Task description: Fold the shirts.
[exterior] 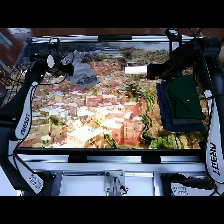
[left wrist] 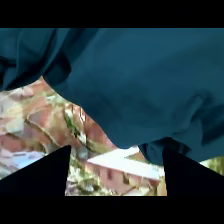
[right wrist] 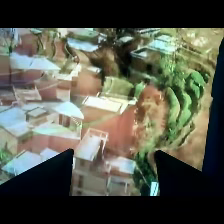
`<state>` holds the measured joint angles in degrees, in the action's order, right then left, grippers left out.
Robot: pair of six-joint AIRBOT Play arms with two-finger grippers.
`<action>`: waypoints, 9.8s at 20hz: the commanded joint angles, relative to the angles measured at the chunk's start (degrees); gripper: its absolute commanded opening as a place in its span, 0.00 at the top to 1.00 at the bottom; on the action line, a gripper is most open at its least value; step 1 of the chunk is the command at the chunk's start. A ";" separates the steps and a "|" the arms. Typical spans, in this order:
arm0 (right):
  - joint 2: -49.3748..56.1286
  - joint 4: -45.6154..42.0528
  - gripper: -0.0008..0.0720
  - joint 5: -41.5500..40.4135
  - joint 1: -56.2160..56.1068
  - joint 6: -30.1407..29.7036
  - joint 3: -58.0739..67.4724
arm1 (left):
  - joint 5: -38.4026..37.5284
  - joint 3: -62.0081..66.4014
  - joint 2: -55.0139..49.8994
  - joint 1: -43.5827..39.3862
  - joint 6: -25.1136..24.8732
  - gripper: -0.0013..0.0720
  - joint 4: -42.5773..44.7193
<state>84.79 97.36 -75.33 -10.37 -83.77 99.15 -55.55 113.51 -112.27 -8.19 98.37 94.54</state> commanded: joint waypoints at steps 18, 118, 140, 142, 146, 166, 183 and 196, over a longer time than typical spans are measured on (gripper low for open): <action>-0.24 -2.03 0.15 -4.96 0.02 -0.87 0.07 | 5.92 4.70 4.48 -1.27 -5.73 0.94 -18.51; -22.36 1.51 0.92 9.73 0.02 -13.66 9.27 | -25.29 -19.91 63.82 24.61 -18.56 0.94 -22.08; 0.94 6.80 0.14 23.91 0.52 1.40 -17.20 | -1.64 -66.12 62.69 14.58 -17.29 0.93 -27.04; -0.85 3.72 0.14 11.96 2.38 -1.70 -16.61 | -1.62 -66.12 62.71 14.58 -17.29 0.93 -27.06; -5.20 4.28 0.25 -5.95 9.03 -4.17 -20.90 | -1.64 -66.12 62.69 14.58 -17.29 0.93 -27.06; -1.51 37.59 0.24 34.34 0.13 -0.17 -50.77 | -1.57 -66.12 62.69 14.58 -17.25 0.93 -27.30; -43.65 34.58 0.92 47.74 8.92 -24.48 -26.47 | -1.60 -25.16 68.81 14.58 -17.07 0.93 -27.06; -52.17 28.65 0.92 46.23 9.49 -19.58 -9.01 | -32.30 -7.89 73.77 14.58 -12.76 0.93 -18.82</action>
<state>32.21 129.40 -25.56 -0.93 -105.58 89.17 -75.99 107.68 -38.94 6.39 84.01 72.55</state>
